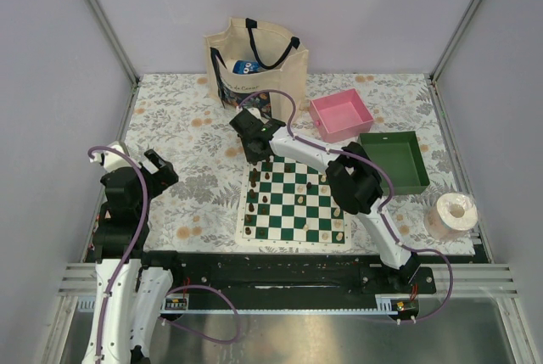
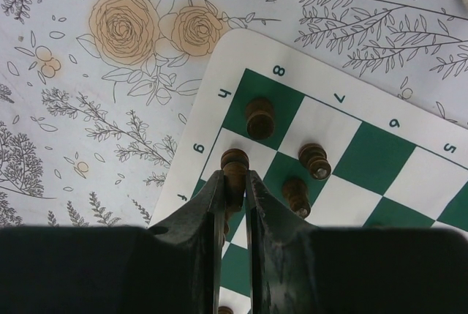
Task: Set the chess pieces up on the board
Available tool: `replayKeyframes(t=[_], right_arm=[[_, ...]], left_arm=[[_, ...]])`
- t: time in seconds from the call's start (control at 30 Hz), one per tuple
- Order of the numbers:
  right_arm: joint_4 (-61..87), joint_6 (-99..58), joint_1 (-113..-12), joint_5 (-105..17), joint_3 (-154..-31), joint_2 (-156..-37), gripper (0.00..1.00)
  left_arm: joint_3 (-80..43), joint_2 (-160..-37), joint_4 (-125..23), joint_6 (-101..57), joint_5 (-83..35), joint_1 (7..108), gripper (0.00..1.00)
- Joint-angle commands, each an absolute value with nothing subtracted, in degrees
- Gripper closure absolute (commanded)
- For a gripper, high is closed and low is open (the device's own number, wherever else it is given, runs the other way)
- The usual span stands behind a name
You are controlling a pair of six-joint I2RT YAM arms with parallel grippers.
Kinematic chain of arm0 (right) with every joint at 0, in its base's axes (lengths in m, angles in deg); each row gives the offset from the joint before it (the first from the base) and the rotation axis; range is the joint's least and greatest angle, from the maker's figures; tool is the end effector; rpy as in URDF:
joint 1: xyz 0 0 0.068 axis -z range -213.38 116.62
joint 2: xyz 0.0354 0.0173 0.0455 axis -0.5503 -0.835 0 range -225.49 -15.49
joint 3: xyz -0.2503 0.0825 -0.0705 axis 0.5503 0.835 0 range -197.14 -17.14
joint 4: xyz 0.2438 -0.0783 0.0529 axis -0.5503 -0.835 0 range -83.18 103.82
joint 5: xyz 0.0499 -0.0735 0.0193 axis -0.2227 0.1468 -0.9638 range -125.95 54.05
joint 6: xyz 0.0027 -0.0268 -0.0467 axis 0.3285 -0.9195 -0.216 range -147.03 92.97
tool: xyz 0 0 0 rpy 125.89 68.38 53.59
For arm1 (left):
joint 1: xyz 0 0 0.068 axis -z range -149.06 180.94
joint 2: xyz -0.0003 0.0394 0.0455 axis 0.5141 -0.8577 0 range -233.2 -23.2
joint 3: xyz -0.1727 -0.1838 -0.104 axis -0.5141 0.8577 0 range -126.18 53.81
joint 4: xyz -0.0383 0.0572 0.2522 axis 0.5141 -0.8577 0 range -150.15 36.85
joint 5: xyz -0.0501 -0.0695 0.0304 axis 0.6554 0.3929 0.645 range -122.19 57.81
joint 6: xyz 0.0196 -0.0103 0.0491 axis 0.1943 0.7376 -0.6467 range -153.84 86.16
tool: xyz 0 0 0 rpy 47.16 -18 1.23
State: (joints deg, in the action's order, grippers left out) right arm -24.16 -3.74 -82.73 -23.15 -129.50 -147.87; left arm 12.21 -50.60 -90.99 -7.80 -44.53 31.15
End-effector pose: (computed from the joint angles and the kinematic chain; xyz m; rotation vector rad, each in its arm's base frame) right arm 0.3359 0.3790 0.1888 -0.4961 2.5088 0.2032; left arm 0.1080 0.0072 0.3098 -0.5758 1.8882 -0.0852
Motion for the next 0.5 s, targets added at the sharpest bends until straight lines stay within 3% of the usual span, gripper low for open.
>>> replayKeyframes(t=[0.0,0.47], right_arm=[[-24.9,-4.4,-82.3,-22.5,-131.9,-148.3,0.79],[-24.9,-4.1,-82.3,-22.8,-131.7,-148.7,0.78]], left_arm=[[12.2,-50.1,-89.6,-7.3,-44.0,29.7,0.01],[12.3,-50.4,-89.5,-7.2,-43.6,29.5,0.01]])
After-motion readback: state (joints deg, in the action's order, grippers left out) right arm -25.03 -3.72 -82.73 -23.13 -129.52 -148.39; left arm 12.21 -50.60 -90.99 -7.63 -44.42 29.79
